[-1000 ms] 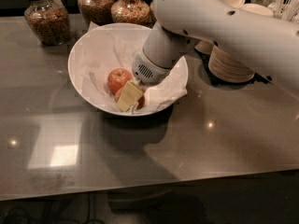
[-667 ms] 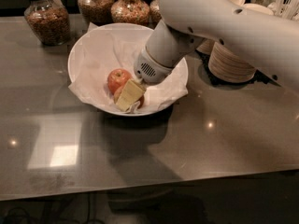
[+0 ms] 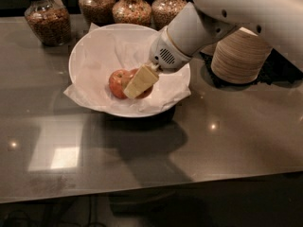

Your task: Pick apple from white bowl

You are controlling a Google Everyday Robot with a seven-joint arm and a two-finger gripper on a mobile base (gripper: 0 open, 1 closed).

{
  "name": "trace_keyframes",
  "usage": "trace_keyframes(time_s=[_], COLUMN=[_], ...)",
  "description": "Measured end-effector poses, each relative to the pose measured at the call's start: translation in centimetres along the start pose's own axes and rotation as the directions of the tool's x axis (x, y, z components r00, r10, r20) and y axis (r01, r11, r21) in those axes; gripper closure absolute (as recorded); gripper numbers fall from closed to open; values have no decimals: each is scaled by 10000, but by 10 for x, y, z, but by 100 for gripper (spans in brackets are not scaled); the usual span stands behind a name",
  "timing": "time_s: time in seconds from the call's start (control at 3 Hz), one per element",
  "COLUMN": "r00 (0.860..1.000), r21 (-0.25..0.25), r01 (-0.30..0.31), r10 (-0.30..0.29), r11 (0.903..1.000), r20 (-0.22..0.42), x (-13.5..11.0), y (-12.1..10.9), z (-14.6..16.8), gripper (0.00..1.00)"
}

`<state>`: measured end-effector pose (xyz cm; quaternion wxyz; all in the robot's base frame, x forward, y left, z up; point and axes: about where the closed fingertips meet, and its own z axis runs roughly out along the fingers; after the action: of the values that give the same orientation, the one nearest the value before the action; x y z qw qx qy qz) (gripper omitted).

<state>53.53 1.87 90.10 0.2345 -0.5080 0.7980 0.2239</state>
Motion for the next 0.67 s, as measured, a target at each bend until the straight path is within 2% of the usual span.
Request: trace_keyframes(time_s=[0.33, 0.67], r00=[9939, 9598], r21=[-622, -1272], r01=[696, 2501], r10=[-639, -2285], r11=[9956, 9598], r20=[895, 1628], x=[-6, -19], y=[-7, -6], z=[-18, -30], gripper=[100, 100])
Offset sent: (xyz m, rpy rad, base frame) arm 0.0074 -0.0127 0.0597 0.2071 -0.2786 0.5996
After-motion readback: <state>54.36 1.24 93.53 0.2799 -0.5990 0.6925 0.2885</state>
